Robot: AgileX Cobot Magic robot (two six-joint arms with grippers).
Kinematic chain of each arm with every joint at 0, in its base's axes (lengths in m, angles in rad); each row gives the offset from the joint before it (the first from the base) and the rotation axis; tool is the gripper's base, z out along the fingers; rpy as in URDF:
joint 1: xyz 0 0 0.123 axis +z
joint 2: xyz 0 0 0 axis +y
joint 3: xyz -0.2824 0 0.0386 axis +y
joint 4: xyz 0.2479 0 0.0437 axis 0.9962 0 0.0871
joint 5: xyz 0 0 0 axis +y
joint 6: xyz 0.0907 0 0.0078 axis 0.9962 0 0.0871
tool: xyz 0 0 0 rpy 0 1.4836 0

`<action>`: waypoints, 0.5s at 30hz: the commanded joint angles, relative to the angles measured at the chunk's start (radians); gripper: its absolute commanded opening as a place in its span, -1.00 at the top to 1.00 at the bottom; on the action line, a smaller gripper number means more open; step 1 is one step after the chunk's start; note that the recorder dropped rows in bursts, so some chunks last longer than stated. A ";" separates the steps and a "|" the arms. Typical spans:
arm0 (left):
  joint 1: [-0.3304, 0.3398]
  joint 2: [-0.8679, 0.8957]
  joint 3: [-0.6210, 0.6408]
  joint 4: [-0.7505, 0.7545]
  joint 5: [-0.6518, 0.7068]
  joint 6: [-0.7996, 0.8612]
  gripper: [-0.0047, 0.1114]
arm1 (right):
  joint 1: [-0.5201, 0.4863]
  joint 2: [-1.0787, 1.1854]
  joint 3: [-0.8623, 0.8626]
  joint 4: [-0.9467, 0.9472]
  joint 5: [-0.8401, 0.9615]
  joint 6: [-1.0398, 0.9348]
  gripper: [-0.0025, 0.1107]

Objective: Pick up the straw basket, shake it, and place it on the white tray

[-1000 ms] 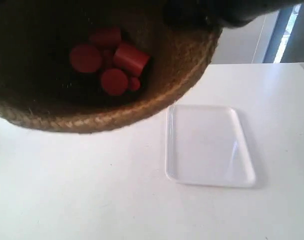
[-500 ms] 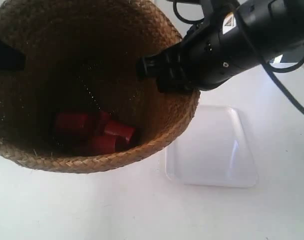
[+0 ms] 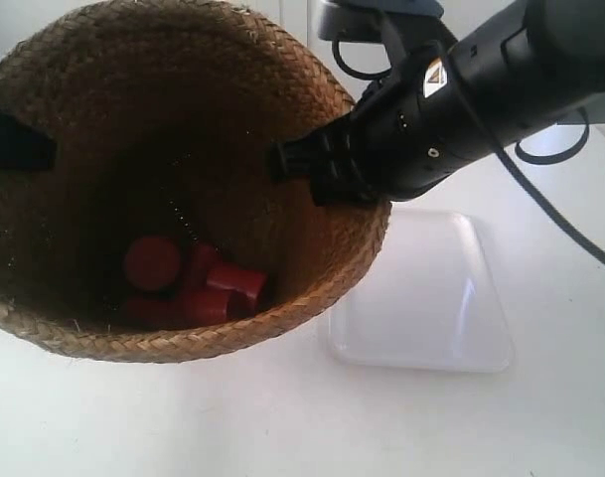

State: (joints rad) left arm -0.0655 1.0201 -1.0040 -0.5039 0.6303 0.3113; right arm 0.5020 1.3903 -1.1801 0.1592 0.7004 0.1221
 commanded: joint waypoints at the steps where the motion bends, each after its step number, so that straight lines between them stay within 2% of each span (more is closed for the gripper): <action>1: 0.002 -0.005 -0.004 -0.018 -0.002 0.022 0.92 | -0.002 -0.002 0.007 -0.033 -0.018 -0.031 0.96; 12: 0.002 -0.005 -0.002 -0.018 0.017 0.025 0.92 | -0.002 -0.002 0.028 -0.033 -0.030 -0.031 0.96; 15: 0.002 0.005 0.012 -0.011 -0.018 0.055 0.92 | -0.002 -0.002 0.050 -0.057 -0.063 -0.028 0.96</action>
State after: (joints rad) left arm -0.0655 1.0246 -0.9961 -0.5039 0.6322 0.3177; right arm 0.5020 1.3903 -1.1451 0.1592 0.6701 0.1221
